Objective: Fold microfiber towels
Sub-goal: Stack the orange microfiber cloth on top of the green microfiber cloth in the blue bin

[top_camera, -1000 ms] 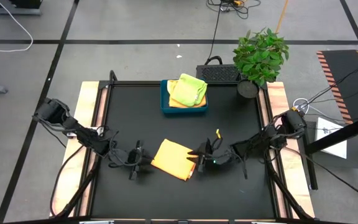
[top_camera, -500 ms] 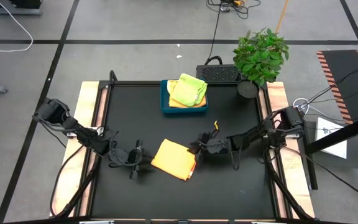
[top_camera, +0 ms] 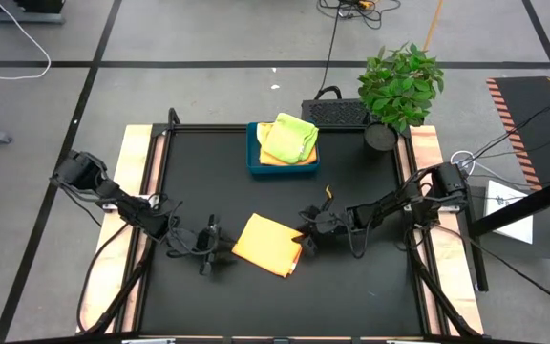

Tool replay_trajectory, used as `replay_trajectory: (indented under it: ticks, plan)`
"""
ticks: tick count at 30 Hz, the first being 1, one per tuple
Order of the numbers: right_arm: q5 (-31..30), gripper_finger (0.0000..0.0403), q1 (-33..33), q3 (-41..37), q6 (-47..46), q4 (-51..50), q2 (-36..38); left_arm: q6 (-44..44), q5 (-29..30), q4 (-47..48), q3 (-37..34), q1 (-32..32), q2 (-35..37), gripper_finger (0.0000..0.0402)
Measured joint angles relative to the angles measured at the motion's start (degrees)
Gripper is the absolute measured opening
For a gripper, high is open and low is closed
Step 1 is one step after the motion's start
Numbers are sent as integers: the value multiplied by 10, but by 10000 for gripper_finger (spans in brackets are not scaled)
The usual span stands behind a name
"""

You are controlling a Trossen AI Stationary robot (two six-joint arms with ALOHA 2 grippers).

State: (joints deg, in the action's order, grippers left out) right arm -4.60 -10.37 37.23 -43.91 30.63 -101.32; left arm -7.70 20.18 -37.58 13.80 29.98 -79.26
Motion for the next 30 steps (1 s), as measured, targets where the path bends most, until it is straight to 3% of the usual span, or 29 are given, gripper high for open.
replay_trajectory:
  ticks: [4,9,13,18,25,30]
  plan:
    - [40,192,3,0,-11,1,0,0,12,0,0,0,0,177]
    - [47,192,3,0,-2,0,0,15,26,-2,0,-1,0,177]
    - [48,182,6,0,15,-1,0,52,-3,-3,11,-20,0,177]
    - [47,129,11,0,40,-3,0,96,-70,6,32,-63,0,177]
    - [47,13,16,0,71,8,-1,146,-161,108,96,-146,0,177]
    - [-9,10,16,0,107,6,-1,169,-190,175,149,-192,0,177]
